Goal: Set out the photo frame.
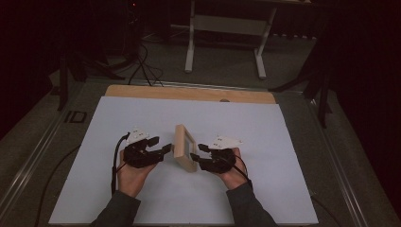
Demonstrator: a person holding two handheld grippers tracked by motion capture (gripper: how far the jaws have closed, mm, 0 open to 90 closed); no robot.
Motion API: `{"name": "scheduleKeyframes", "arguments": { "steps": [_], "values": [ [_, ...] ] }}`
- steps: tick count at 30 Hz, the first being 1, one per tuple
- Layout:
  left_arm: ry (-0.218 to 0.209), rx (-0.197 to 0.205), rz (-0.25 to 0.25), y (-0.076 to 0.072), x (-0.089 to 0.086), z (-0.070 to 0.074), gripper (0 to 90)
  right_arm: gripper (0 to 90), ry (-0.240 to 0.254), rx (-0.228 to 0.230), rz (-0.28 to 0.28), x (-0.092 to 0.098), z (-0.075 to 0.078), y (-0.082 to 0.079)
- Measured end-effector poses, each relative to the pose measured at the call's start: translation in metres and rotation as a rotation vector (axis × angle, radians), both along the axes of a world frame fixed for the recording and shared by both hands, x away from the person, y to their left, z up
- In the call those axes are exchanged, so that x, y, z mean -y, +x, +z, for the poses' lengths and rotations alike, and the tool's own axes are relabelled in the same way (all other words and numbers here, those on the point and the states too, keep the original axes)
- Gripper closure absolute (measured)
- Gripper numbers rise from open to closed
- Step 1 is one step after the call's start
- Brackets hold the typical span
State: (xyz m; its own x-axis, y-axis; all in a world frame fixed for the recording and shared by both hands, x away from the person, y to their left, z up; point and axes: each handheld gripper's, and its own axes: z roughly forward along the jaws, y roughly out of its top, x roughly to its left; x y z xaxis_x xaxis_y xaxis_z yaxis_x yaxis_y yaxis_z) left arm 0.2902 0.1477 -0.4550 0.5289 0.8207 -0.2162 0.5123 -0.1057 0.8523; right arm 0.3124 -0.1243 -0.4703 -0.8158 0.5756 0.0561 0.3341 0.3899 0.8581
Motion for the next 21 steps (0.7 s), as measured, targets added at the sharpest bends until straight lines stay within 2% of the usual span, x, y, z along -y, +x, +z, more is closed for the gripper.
{"name": "scheduleKeyframes", "arguments": {
  "steps": [7, 21],
  "values": [
    [-0.02, 0.011, -0.022, -0.004, 0.007, 0.003, 39.8, 51.2, -0.005, -0.002, 0.003, 0.002, -0.001, 0.001],
    [0.014, 0.009, -0.076, -0.007, 0.029, 0.0, 35.3, 51.2, 0.0, -0.003, -0.018, 0.01, 0.001, 0.004]
  ]
}}
